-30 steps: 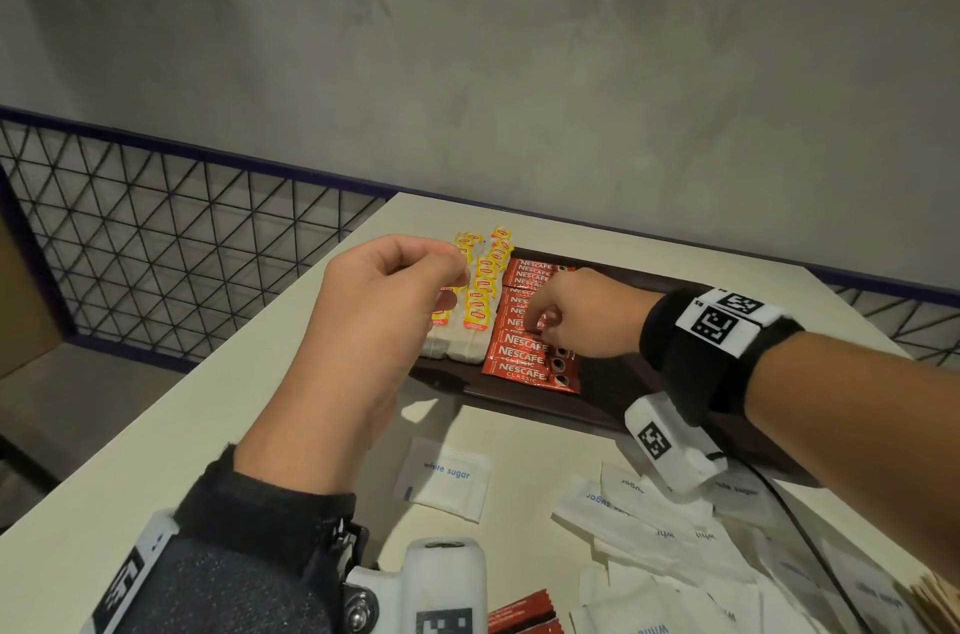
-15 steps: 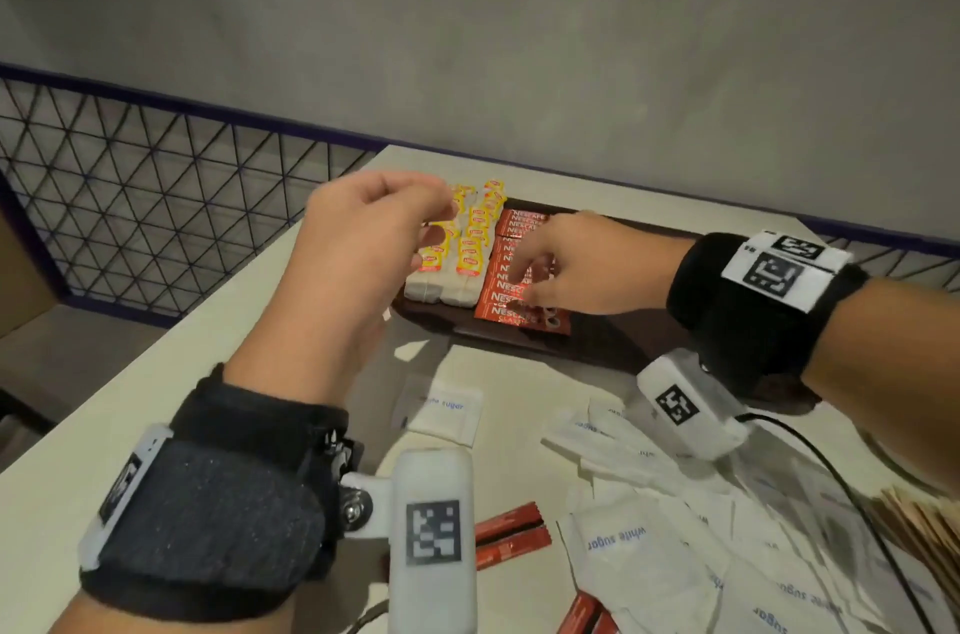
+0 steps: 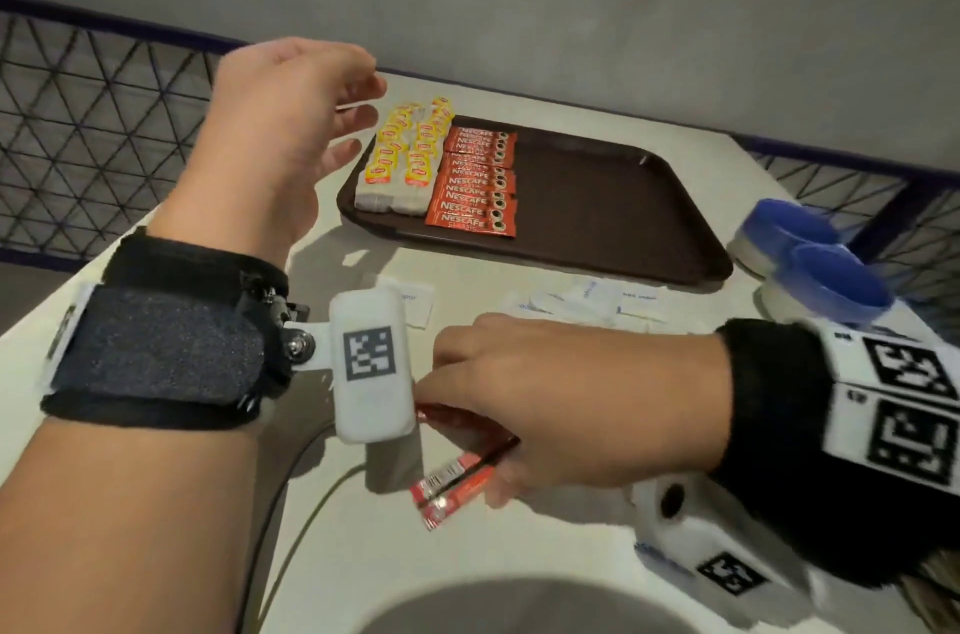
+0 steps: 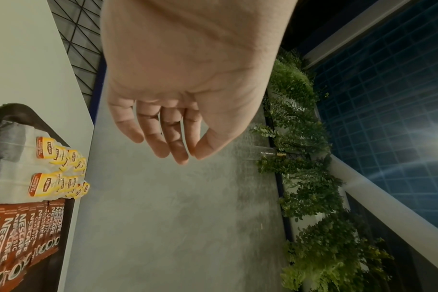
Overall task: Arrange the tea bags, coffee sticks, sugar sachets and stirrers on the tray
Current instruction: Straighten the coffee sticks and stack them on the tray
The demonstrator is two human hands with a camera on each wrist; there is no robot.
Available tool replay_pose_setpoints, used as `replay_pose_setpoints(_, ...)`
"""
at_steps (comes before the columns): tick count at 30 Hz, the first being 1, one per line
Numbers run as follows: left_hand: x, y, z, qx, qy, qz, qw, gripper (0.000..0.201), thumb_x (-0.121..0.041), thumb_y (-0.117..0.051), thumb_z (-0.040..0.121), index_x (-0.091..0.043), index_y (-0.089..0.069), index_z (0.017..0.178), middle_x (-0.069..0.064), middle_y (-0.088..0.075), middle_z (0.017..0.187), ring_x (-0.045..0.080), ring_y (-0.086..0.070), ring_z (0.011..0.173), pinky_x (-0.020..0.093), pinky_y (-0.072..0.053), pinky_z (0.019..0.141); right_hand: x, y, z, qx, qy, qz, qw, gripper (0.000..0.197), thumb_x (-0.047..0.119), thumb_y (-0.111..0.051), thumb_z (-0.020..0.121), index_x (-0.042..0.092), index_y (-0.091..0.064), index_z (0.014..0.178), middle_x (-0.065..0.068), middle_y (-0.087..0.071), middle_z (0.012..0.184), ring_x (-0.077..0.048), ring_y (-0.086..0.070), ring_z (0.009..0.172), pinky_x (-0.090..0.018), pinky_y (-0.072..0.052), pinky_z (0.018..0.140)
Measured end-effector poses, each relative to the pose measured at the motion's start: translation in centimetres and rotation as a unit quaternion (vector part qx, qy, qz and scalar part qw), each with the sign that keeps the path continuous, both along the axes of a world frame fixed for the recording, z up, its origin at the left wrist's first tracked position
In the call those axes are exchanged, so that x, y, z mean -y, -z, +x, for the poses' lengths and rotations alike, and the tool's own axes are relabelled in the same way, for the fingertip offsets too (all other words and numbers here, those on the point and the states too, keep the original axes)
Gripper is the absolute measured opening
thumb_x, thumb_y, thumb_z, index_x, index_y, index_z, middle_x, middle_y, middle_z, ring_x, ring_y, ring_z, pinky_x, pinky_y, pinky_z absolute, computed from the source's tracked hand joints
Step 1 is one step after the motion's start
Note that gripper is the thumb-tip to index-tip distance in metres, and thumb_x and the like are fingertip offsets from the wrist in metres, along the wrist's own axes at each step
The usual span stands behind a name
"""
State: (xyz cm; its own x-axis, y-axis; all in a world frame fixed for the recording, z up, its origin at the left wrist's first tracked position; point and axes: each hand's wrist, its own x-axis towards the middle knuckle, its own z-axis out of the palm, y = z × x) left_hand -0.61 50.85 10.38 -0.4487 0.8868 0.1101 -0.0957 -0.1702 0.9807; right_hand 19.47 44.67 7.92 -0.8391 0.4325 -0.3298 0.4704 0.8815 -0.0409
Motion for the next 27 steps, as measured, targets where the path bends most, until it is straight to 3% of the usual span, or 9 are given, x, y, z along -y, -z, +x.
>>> replay_pose_setpoints(8, 0.0, 0.0, -0.2, -0.004, 0.009, 0.008, 1.000, 0.012, -0.027, -0.070, 0.090, -0.021, -0.071, 0.101, -0.008, -0.077, 0.087, 0.008, -0.071, 0.079, 0.027, -0.053, 0.073, 0.4, 1.1, -0.9, -0.100, 0.062, -0.037, 0.992, 0.021, 0.018, -0.070, 0.089, 0.024, -0.063, 0.107, 0.003, -0.058, 0.096, -0.020, -0.056, 0.091, -0.041, -0.051, 0.079)
replay_pose_setpoints(12, -0.1, 0.2, -0.6, -0.003, 0.002, 0.006, 1.000, 0.010, -0.027, -0.070, 0.090, -0.022, -0.072, 0.099, -0.007, -0.077, 0.087, 0.010, -0.071, 0.078, 0.029, -0.053, 0.075, 1.1, 1.4, -1.0, -0.095, 0.051, 0.010, 0.994, 0.007, 0.015, -0.058, 0.089, 0.017, -0.063, 0.094, -0.004, -0.061, 0.082, -0.028, -0.059, 0.076, -0.044, -0.055, 0.065)
replay_pose_setpoints(16, 0.0, 0.3, -0.8, -0.004, -0.005, 0.004, 1.000, 0.006, -0.027, -0.071, 0.090, -0.023, -0.071, 0.094, -0.006, -0.078, 0.087, 0.011, -0.071, 0.079, 0.031, -0.053, 0.078, 1.1, -0.6, -0.1, -0.089, 0.090, -0.009, 0.992, 0.007, 0.016, -0.060, 0.088, 0.015, -0.060, 0.081, -0.003, -0.053, 0.070, -0.022, -0.055, 0.063, -0.035, -0.044, 0.050)
replay_pose_setpoints(18, 0.1, 0.2, -0.6, -0.010, 0.003, 0.002, 1.000, 0.005, -0.026, -0.070, 0.092, -0.023, -0.070, 0.095, -0.006, -0.078, 0.087, 0.011, -0.070, 0.079, 0.030, -0.053, 0.078, 0.2, -1.8, 1.5, -0.139, 0.136, -0.040, 0.980, 0.007, 0.023, -0.064, 0.088, 0.019, -0.067, 0.083, 0.000, -0.062, 0.072, -0.015, -0.060, 0.063, -0.034, -0.048, 0.053)
replay_pose_setpoints(20, 0.3, 0.0, 0.2, -0.028, 0.037, -0.008, 0.999, 0.005, -0.025, -0.069, 0.094, -0.021, -0.069, 0.097, -0.004, -0.077, 0.087, 0.011, -0.069, 0.076, 0.029, -0.051, 0.075, -1.2, -2.4, 3.3, -0.246, 0.207, -0.118, 0.940, 0.007, 0.023, -0.067, 0.090, 0.022, -0.074, 0.091, 0.001, -0.071, 0.077, -0.013, -0.066, 0.064, -0.033, -0.056, 0.062)
replay_pose_setpoints(21, 0.5, -0.1, 0.9, -0.041, 0.065, -0.017, 0.997, 0.007, -0.025, -0.069, 0.095, -0.020, -0.069, 0.098, -0.003, -0.077, 0.087, 0.012, -0.067, 0.075, 0.028, -0.050, 0.073, -2.0, -2.6, 4.2, -0.311, 0.248, -0.176, 0.900, 0.011, 0.018, -0.066, 0.092, 0.021, -0.076, 0.094, -0.001, -0.073, 0.079, -0.017, -0.067, 0.064, -0.037, -0.058, 0.062)
replay_pose_setpoints(23, 1.1, -0.2, 2.6, -0.072, 0.144, -0.034, 0.986, 0.017, -0.032, -0.070, 0.092, -0.016, -0.072, 0.099, 0.000, -0.077, 0.087, 0.013, -0.065, 0.074, 0.027, -0.049, 0.068, -3.2, -2.4, 5.7, -0.440, 0.321, -0.275, 0.792, 0.023, 0.003, -0.058, 0.095, 0.014, -0.078, 0.097, -0.009, -0.070, 0.079, -0.026, -0.062, 0.060, -0.038, -0.053, 0.054)
replay_pose_setpoints(25, 1.7, 0.0, 4.3, -0.109, 0.232, -0.052, 0.965, 0.033, -0.043, -0.071, 0.083, -0.014, -0.075, 0.099, 0.000, -0.076, 0.086, 0.013, -0.064, 0.073, 0.026, -0.048, 0.064, -3.9, -1.9, 6.7, -0.520, 0.361, -0.341, 0.695, 0.026, -0.001, -0.053, 0.097, 0.008, -0.077, 0.103, -0.012, -0.065, 0.080, -0.023, -0.060, 0.057, -0.031, -0.047, 0.044)
replay_pose_setpoints(27, 2.3, 0.5, 6.0, -0.143, 0.294, -0.069, 0.942, 0.036, -0.045, -0.072, 0.080, -0.013, -0.078, 0.096, -0.001, -0.075, 0.084, 0.013, -0.065, 0.072, 0.026, -0.048, 0.064, -4.3, -1.2, 7.1, -0.549, 0.368, -0.364, 0.657, 0.023, 0.003, -0.055, 0.099, 0.007, -0.076, 0.108, -0.015, -0.066, 0.084, -0.023, -0.059, 0.054, -0.029, -0.043, 0.039)
